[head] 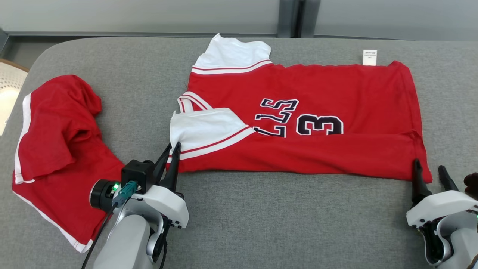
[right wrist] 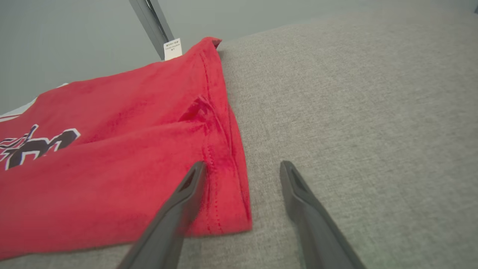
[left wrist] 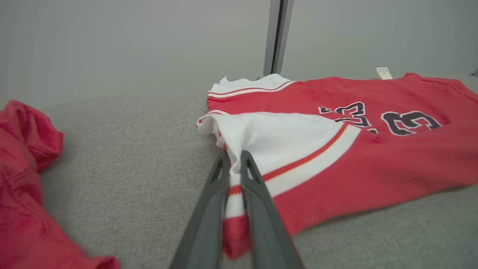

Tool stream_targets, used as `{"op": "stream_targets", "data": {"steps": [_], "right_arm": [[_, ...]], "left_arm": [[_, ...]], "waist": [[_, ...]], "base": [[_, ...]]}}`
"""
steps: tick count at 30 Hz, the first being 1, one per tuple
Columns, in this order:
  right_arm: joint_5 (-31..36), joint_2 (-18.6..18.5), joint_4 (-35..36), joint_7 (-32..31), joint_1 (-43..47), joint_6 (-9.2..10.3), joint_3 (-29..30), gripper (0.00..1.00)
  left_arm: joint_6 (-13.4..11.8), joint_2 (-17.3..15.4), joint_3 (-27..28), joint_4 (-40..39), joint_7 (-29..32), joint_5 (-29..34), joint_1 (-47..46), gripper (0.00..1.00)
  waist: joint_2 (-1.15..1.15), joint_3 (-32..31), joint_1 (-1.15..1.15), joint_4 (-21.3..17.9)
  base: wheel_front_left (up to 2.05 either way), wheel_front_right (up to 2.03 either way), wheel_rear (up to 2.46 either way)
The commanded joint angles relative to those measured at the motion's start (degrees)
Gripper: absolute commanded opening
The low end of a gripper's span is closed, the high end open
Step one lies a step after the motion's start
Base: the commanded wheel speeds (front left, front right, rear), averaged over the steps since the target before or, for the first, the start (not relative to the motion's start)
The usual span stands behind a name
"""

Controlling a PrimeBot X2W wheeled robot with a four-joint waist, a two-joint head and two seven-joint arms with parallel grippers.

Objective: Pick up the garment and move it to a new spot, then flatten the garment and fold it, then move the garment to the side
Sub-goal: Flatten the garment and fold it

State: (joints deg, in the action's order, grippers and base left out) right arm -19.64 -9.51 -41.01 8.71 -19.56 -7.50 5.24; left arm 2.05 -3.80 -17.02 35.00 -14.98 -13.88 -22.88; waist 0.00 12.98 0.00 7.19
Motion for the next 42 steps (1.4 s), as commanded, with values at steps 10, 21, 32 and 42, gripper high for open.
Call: {"op": "stream_targets", "data": {"steps": [10, 21, 32, 42], "right_arm": [[-7.4, -1.1, -6.2, -1.2, -3.7, 0.01, -4.5, 0.0], [3.8, -7.1, -5.4, 6.2, -5.0, 0.07, -7.8, 0.0], [5.9, -3.2, -4.0, 5.2, 0.6, 0.07, -2.2, 0.0], [-4.1, -5.2, 2.9, -3.1, 10.0, 0.07, -4.6, 0.0]], "left_arm": [[0.1, -0.3, 0.0, -2.2, -0.3, 1.3, 1.2, 0.0], [-0.8, -0.7, 1.1, -1.1, -0.3, 1.7, 2.5, 0.0], [0.6, -0.5, -0.6, 0.7, -0.3, 2.1, 5.0, 0.0], [1.9, -2.3, -2.2, -1.2, -0.3, 1.3, 12.1, 0.0]], "waist": [[0.0, 0.2, 0.0, 1.4], [0.0, -2.9, 0.0, 0.0], [0.0, -6.4, 0.0, -0.3], [0.0, -7.7, 0.0, -1.4]], "base": [[0.0, 0.0, 0.0], [0.0, 0.0, 0.0], [0.0, 0.0, 0.0], [0.0, 0.0, 0.0]]}}
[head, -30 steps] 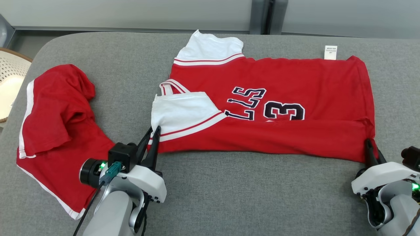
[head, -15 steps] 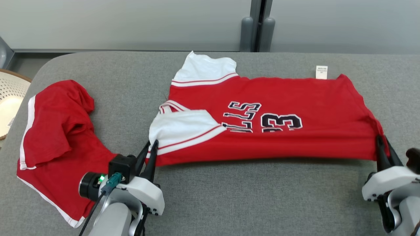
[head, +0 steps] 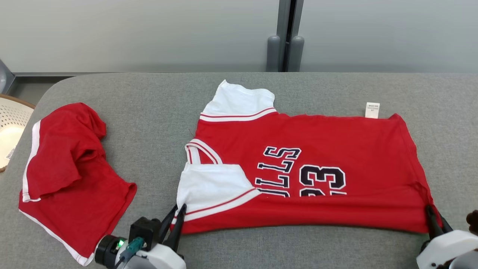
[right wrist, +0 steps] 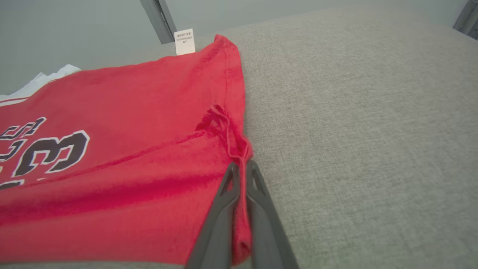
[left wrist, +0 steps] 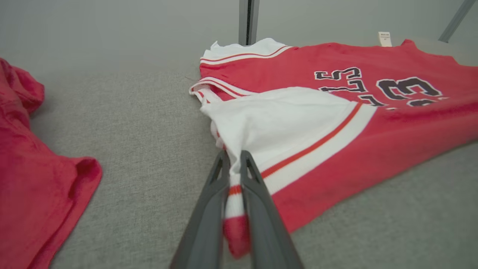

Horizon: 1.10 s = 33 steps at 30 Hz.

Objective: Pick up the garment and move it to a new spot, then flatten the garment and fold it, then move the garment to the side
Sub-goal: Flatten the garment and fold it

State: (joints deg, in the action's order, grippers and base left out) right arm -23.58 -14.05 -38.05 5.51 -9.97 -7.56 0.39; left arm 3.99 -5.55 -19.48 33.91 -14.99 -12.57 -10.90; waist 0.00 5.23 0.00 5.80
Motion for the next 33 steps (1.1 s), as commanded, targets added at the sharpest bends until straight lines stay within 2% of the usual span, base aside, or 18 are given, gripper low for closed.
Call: {"op": "stream_targets", "data": {"steps": [1, 6, 10, 17, 18, 19, 20, 21, 22, 25, 29, 30, 33], "right_arm": [[-1.1, -1.0, 1.1, -0.9, 1.4, 0.14, -0.1, 0.0], [-4.4, -3.8, 7.1, -6.6, 5.9, 0.15, -0.8, 0.0], [-6.6, -5.1, 14.4, -12.3, 9.9, 0.15, 0.1, 0.0], [-6.6, -3.6, 21.6, -18.5, 13.9, 0.13, 1.9, 0.0], [-5.8, -3.6, 22.2, -18.8, 14.1, 0.13, 2.1, 0.25], [-5.3, -3.3, 22.6, -18.7, 14.0, 0.14, 2.6, 0.85], [-5.2, -2.6, 22.9, -18.4, 14.0, 0.13, 3.2, 1.0], [-4.8, -2.0, 23.2, -18.2, 13.8, 0.13, 4.0, 1.0], [-4.1, -1.8, 23.5, -17.7, 13.6, 0.13, 4.4, 1.0], [-1.5, -1.0, 24.2, -15.7, 13.0, 0.09, 5.7, 1.0], [1.3, -0.1, 26.2, -9.3, 10.9, 0.09, 6.6, 1.0], [1.3, -0.1, 26.2, -9.3, 10.9, 0.09, 6.6, 1.0], [3.9, -0.6, 28.1, -2.8, 9.5, 0.09, 5.4, 1.0]], "left_arm": [[0.1, -1.0, 0.0, -0.8, -0.3, 0.2, 0.9, 0.0], [-0.1, -2.4, -0.4, -5.1, -0.1, 0.2, 4.4, 0.0], [0.4, -3.8, -1.2, -9.3, 2.6, 0.0, 6.4, 0.0], [1.0, -5.2, -2.2, -14.0, 7.8, -1.2, 7.9, 0.0], [1.0, -5.2, -2.4, -14.2, 8.2, -1.3, 8.0, 0.0], [1.1, -5.2, -2.5, -14.4, 8.4, -1.4, 8.1, 0.0], [1.1, -5.0, -2.5, -14.6, 8.5, -1.7, 8.0, 0.06], [0.8, -4.9, -2.4, -14.8, 8.4, -1.7, 7.8, 0.7], [0.6, -4.8, -2.5, -14.8, 8.3, -1.6, 7.6, 1.0], [0.0, -4.4, -2.0, -15.3, 7.5, -2.2, 6.6, 1.0], [-0.9, -3.6, 0.0, -17.0, 3.7, -3.2, 4.7, 1.0], [-0.9, -3.6, 0.0, -17.0, 3.7, -3.2, 4.7, 1.0], [-0.2, -2.9, 1.4, -19.7, 0.8, -4.0, 2.5, 1.0]], "waist": [[0.0, 0.0, 0.0, 0.0], [0.0, -0.3, 0.0, -0.5], [0.0, -0.4, 0.0, -0.6], [0.0, 0.0, 0.0, -0.7], [0.0, 0.0, 0.0, -0.7], [0.0, 0.1, 0.0, -0.7], [0.0, 0.1, 0.0, -0.7], [0.0, 0.2, 0.0, -0.7], [0.0, 0.2, 0.0, -0.7], [0.0, 0.5, 0.0, -0.6], [0.0, 1.0, 0.0, -0.5], [0.0, 1.0, 0.0, -0.5], [0.0, 1.9, 0.0, -0.4]], "base": [[0.0, 0.0, 0.0], [0.0, 0.0, 0.0], [0.0, 0.0, 0.0], [0.0, 0.0, 0.0], [0.0, 0.0, 0.0], [0.0, 0.0, 0.0], [0.0, 0.0, 0.0], [0.0, 0.0, 0.0], [0.0, 0.0, 0.0], [0.0, 0.0, 0.0], [0.0, 0.0, 0.0], [0.0, 0.0, 0.0], [0.0, 0.0, 0.0]]}}
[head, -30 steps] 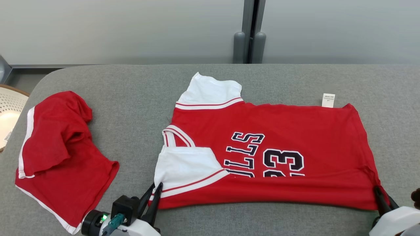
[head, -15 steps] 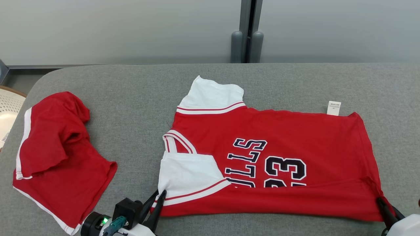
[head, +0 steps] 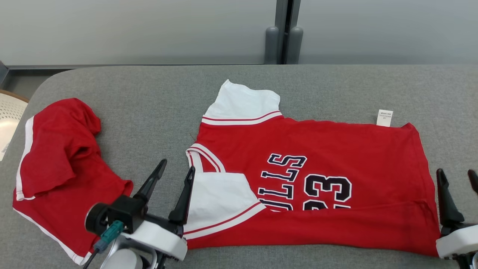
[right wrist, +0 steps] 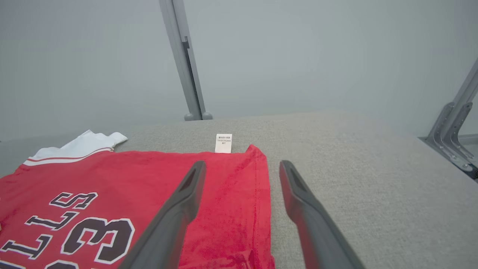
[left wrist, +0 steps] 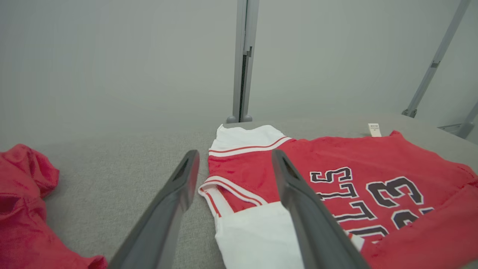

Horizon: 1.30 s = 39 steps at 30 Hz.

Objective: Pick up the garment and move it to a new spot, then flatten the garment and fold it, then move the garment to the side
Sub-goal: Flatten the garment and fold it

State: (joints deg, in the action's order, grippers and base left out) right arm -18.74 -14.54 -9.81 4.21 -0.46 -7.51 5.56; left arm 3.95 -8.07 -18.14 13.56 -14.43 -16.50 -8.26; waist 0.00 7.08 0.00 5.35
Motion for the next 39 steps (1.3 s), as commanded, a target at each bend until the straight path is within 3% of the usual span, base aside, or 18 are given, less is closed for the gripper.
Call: {"op": "stream_targets", "data": {"steps": [1, 7, 11, 18, 22, 29, 35, 39], "right_arm": [[1.1, -0.8, 0.2, 0.9, -0.6, 0.04, 0.2, 1.0], [6.7, -0.1, 0.0, 7.5, -4.5, 0.03, -1.5, 1.0], [10.0, 0.0, -0.2, 8.5, -7.9, 0.03, -3.6, 1.0], [11.1, 0.1, -0.9, 8.0, -16.1, 0.03, -7.9, 1.0], [10.8, 0.2, -1.2, 7.7, -21.2, 0.03, -10.8, 1.0], [10.4, 1.2, -2.8, 8.3, -28.1, 0.03, -15.7, 1.0], [9.8, 2.5, -4.1, 9.3, -30.4, 0.03, -16.6, 1.0], [9.8, 3.0, -4.8, 9.9, -30.6, 0.03, -16.9, 1.0]], "left_arm": [[0.2, -0.1, 0.4, -0.3, -0.2, 0.0, -1.0, 1.0], [0.7, 1.1, 0.9, -1.1, -0.8, 2.1, -6.4, 1.0], [1.7, 0.2, -1.1, 4.3, 0.1, 3.7, -12.1, 1.0], [3.3, -3.1, -2.9, 14.2, 7.3, 2.3, -27.8, 1.0], [3.5, -5.9, -6.9, 18.7, 14.0, -2.6, -38.0, 1.0], [3.5, -16.4, -20.6, 22.4, 26.2, -13.6, -52.6, 1.0], [3.5, -21.6, -27.6, 25.4, 31.7, -19.9, -59.2, 1.0], [3.5, -23.8, -33.0, 26.5, 32.0, -20.0, -61.9, 1.0]], "waist": [[0.0, 0.5, 0.0, 0.0], [0.0, 4.0, 0.0, -0.6], [0.0, 7.0, 0.0, -2.0], [0.0, 14.0, 0.0, -6.4], [0.0, 18.2, 0.0, -9.4], [0.0, 23.1, 0.0, -14.6], [0.0, 24.5, 0.0, -17.5], [0.0, 25.2, 0.0, -18.6]], "base": [[0.0, 0.0, 0.0], [0.0, 0.0, 0.0], [0.0, 0.0, 0.0], [0.0, 0.0, 0.0], [0.0, 0.0, 0.0], [0.0, 0.0, 0.0], [0.0, 0.0, 0.0], [0.0, 0.0, 0.0]]}}
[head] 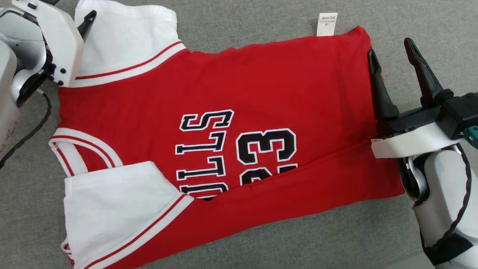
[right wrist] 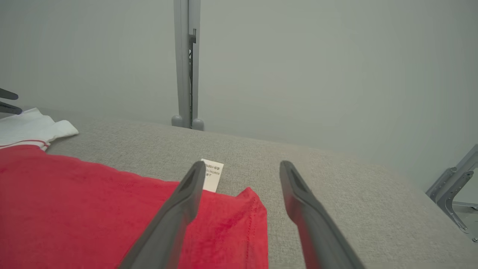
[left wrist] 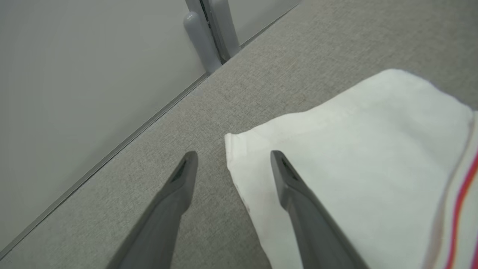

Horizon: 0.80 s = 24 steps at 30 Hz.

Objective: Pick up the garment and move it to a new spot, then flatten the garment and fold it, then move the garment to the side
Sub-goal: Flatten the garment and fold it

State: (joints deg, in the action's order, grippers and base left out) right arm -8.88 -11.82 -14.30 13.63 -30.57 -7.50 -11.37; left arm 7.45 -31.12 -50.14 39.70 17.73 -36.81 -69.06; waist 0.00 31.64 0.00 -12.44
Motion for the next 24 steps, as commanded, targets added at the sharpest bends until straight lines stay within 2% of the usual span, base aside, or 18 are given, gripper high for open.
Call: {"op": "stream_targets", "data": {"steps": [1, 9, 17, 18, 19, 20, 24], "right_arm": [[-0.1, 0.3, -0.4, 0.6, -0.6, 0.02, 0.1, 1.0], [0.0, 1.3, -0.5, 1.2, 0.3, 0.02, 0.5, 1.0], [0.4, 1.8, -1.4, 1.4, -0.2, 0.02, 1.1, 1.0], [0.3, 1.8, -1.5, 1.5, -0.3, 0.02, 1.2, 1.0], [0.3, 1.8, -1.7, 1.5, -0.3, 0.02, 1.4, 1.0], [0.3, 1.8, -1.8, 1.5, -0.3, 0.02, 1.6, 1.0], [0.2, 1.4, -2.6, 1.6, 0.0, 0.02, 2.8, 1.0]], "left_arm": [[0.0, -1.1, -2.2, 0.7, -0.3, -0.2, -1.4, 1.0], [0.0, -2.6, -6.5, 4.7, -2.0, -2.2, -4.4, 1.0], [0.0, -1.6, -10.6, 7.4, -1.6, -7.3, -5.3, 1.0], [0.1, -1.4, -11.0, 7.4, -1.2, -8.5, -5.3, 0.76], [0.1, -1.2, -11.4, 7.1, -0.9, -9.6, -5.1, 0.19], [0.1, -1.0, -11.9, 6.7, -0.4, -10.7, -5.1, 0.0], [0.0, -1.0, -12.8, 6.3, -2.4, -13.6, -5.8, 0.0]], "waist": [[0.0, 0.8, 0.0, -1.0], [0.0, 1.9, 0.0, -2.4], [0.0, 2.3, 0.0, -3.0], [0.0, 2.2, 0.0, -3.0], [0.0, 2.2, 0.0, -3.0], [0.0, 2.1, 0.0, -2.9], [0.0, 1.4, 0.0, -1.7]], "base": [[0.0, 0.0, 0.0], [0.0, 0.0, 0.0], [0.0, 0.0, 0.0], [0.0, 0.0, 0.0], [0.0, 0.0, 0.0], [0.0, 0.0, 0.0], [0.0, 0.0, 0.0]]}}
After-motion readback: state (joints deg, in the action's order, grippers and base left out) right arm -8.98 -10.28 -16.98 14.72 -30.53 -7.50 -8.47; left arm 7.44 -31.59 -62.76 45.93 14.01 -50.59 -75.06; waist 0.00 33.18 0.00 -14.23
